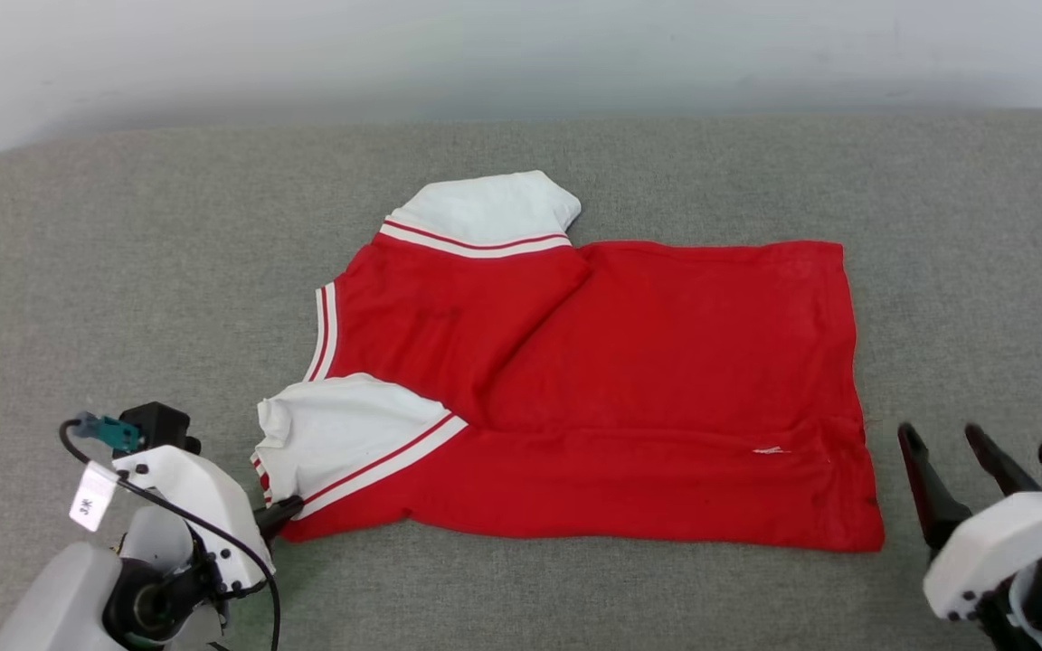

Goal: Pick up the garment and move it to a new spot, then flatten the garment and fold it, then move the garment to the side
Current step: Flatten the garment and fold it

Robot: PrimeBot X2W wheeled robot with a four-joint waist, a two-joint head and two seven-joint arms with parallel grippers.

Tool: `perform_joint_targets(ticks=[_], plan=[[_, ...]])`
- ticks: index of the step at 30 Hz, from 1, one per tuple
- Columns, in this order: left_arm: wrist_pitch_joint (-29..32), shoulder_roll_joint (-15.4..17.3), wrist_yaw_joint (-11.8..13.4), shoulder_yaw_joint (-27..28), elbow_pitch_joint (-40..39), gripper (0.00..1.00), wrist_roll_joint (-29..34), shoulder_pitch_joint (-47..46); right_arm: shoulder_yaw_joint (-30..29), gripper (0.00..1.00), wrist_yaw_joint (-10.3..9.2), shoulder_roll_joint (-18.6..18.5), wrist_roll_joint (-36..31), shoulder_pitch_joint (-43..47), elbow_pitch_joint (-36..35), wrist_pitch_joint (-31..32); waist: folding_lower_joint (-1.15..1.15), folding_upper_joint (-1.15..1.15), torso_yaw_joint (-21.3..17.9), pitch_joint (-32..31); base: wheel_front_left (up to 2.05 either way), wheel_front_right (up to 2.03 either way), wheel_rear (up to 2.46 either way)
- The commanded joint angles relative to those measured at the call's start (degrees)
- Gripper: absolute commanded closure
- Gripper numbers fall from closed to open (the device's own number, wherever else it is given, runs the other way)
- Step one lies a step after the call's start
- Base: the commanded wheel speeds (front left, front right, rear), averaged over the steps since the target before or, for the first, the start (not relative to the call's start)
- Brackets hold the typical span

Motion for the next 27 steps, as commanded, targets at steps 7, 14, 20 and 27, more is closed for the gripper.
perform_joint_targets(ticks=[7,14,20,27], plan=[[-3.23,1.48,0.48,-0.17,-4.45,1.00,2.91,0.67,-1.13,0.00,-0.04,-4.40,5.22,2.60,-0.11,17.49,0.00,0.00,1.38,-1.84,0.00,0.00,0.00],[-1.72,3.11,2.60,-0.73,-10.81,1.00,4.25,0.75,2.95,0.00,-0.04,-6.50,8.42,0.23,-0.48,26.68,0.00,0.00,2.68,0.06,0.00,0.00,0.00],[-0.06,3.16,3.51,-1.46,-13.33,1.00,4.49,-0.55,6.45,0.00,-0.04,-7.09,10.01,-2.85,5.04,28.83,0.00,0.00,3.61,2.65,0.00,0.00,0.00],[0.07,3.18,3.47,-1.95,-13.37,1.00,4.77,-0.78,10.52,0.80,-0.03,-6.72,11.92,-2.81,10.87,32.67,0.00,0.00,3.93,4.32,0.00,0.00,0.00]])
